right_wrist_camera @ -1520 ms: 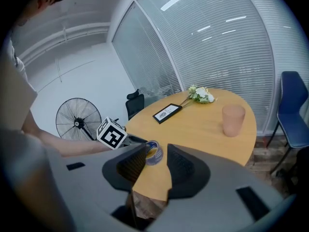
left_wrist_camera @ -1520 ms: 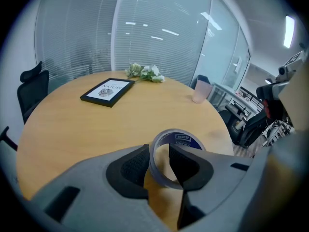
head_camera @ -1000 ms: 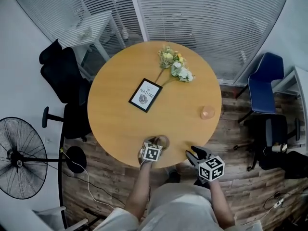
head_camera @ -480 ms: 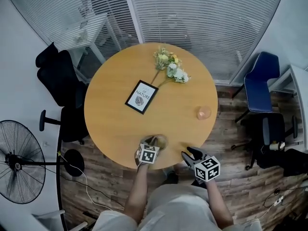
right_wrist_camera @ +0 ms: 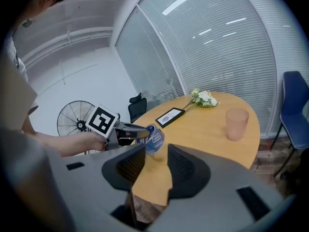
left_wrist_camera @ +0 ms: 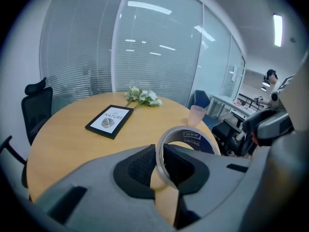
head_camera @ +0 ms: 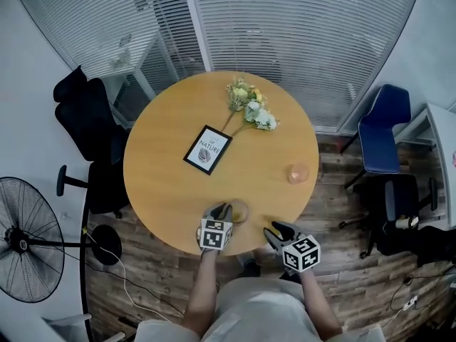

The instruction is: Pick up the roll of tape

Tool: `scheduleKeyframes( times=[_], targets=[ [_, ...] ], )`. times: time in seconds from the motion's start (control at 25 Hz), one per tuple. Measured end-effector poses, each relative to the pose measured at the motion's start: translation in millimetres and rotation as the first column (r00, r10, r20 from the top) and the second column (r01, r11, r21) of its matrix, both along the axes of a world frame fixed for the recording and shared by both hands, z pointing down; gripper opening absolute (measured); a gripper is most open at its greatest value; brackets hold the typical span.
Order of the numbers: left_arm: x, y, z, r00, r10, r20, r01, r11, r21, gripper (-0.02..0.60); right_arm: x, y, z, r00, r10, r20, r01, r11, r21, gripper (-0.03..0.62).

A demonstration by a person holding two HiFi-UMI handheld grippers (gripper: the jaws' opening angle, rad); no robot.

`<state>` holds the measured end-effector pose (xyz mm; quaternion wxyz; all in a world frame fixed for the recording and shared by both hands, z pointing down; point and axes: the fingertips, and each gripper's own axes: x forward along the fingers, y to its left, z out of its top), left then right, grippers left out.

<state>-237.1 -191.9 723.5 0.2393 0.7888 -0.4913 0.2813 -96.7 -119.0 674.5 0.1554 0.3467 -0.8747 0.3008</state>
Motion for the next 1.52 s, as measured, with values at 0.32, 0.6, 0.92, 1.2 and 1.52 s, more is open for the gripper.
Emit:
scheduleKeyframes(
  times=[0.32, 0.6, 0.92, 1.2, 1.52],
  targets=[
    [18.3, 1.0, -47.7, 0.998, 0.018, -0.062, -0.013, 0.997, 0.080, 0.055, 8.9, -11.6, -5.1, 0.998, 0.058, 0.003, -0.058, 0.998, 0.026, 0.140],
    [31.1, 5.9, -91.5, 0.995, -0.009, -0.104, 0.026, 0.986, 0.166, 0.055, 19.9, -30.6, -19.5, 0.993, 0.117, 0.009, -0.118, 0.990, 0.078, 0.140],
    [40.4, 6.9, -116.6, 0.996, 0.000, -0.090, 0.021, 0.973, 0.232, 0.055, 34.0, -52.1, -38.9, 0.983, 0.185, 0.001, -0.183, 0.972, 0.148, 0.138],
    [39.4, 13.9, -115.1, 0.996, -0.006, -0.094, 0.028, 0.972, 0.235, 0.055, 43.9, -52.8, -42.1, 0.976, 0.220, -0.014, -0.214, 0.963, 0.162, 0.133],
    [45.9, 16.2, -112.0, 0.996, 0.013, -0.088, 0.008, 0.973, 0.231, 0.055, 46.1, -48.2, -34.5, 0.977, 0.213, -0.022, -0.208, 0.968, 0.142, 0.129]
  ],
)
